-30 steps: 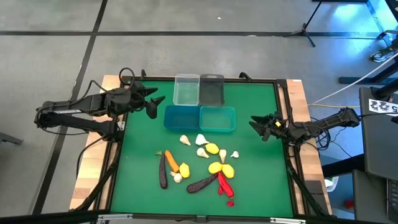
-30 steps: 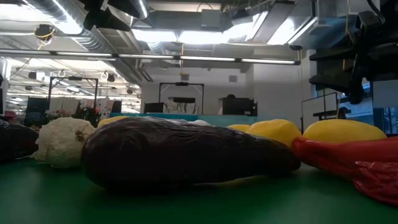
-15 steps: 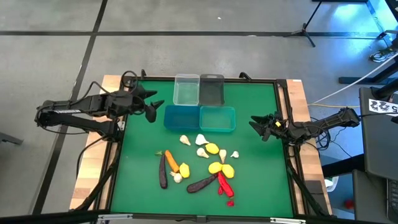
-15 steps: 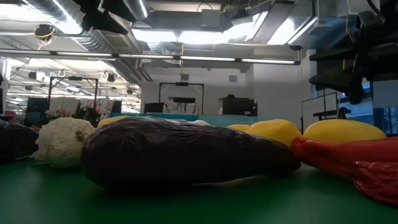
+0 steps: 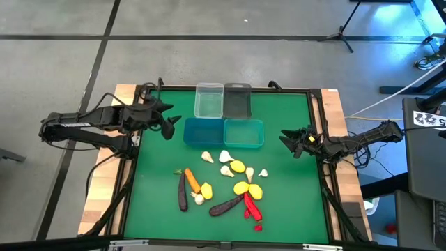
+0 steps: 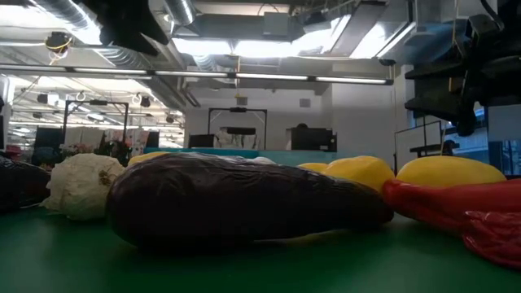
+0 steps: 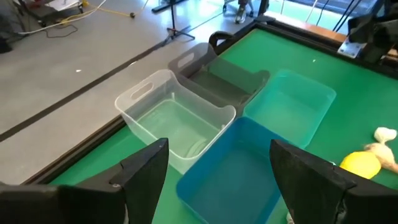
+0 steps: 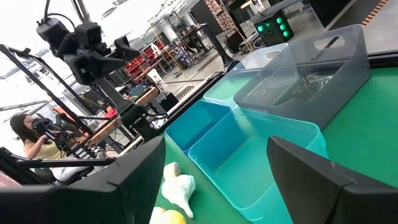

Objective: Sort produce into baskets
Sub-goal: Put the white garlic into the transparent bin

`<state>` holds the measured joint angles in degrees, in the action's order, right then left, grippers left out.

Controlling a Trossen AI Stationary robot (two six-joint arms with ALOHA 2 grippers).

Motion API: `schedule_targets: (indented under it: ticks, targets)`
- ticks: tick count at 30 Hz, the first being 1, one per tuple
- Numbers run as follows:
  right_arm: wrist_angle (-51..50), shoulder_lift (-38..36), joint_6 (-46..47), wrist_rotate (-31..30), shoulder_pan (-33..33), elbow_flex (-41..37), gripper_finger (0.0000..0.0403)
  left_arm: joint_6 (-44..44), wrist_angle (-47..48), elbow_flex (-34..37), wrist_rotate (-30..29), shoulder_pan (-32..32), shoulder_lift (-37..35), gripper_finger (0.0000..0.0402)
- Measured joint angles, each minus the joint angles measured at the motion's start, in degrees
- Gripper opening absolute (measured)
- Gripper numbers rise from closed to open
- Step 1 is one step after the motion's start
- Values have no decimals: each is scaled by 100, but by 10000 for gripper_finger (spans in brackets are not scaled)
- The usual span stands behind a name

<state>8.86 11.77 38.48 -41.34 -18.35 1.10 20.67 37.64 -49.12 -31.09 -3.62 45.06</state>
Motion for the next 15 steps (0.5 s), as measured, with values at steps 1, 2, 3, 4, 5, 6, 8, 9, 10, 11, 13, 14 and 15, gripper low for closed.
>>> schedule_targets:
  ticks: [1, 2, 3, 4, 5, 6, 8, 9, 10, 11, 13, 14, 15]
  targets:
    - [0, 0, 0, 0, -2, 0, 280, 0, 12, 0, 0, 0, 0, 276]
    - [-1, 0, 1, 0, 0, 0, 280, -1, 57, 0, 0, 0, 0, 276]
    - [0, 0, 0, 0, -1, 0, 280, -2, 107, 0, 0, 0, 0, 276]
    - [0, 0, 2, 0, -1, 0, 280, -2, 117, 0, 0, 0, 0, 276]
    - [-1, 0, 1, 0, -2, 0, 280, -2, 113, 0, 0, 0, 2, 276]
    - [0, -2, 0, 0, -1, 0, 280, -2, 115, 0, 0, 0, 1, 276]
    - [-2, 0, 0, 0, -2, 0, 280, -2, 111, 0, 0, 0, 0, 276]
    - [0, 0, 2, 0, -1, 0, 280, -2, 112, 0, 0, 0, 1, 276]
    - [0, 0, 2, 0, 0, 0, 280, -2, 111, 0, 0, 0, 2, 276]
    - [0, 0, 1, 0, -1, 0, 280, -2, 111, 0, 0, 0, 0, 276]
    - [0, -1, 1, 0, -1, 0, 280, -2, 111, 0, 0, 0, 0, 276]
    - [0, 0, 0, 0, -2, 0, 280, -2, 111, 0, 0, 0, 2, 276]
    - [-2, 0, 0, 0, -2, 0, 280, -2, 111, 0, 0, 0, 2, 276]
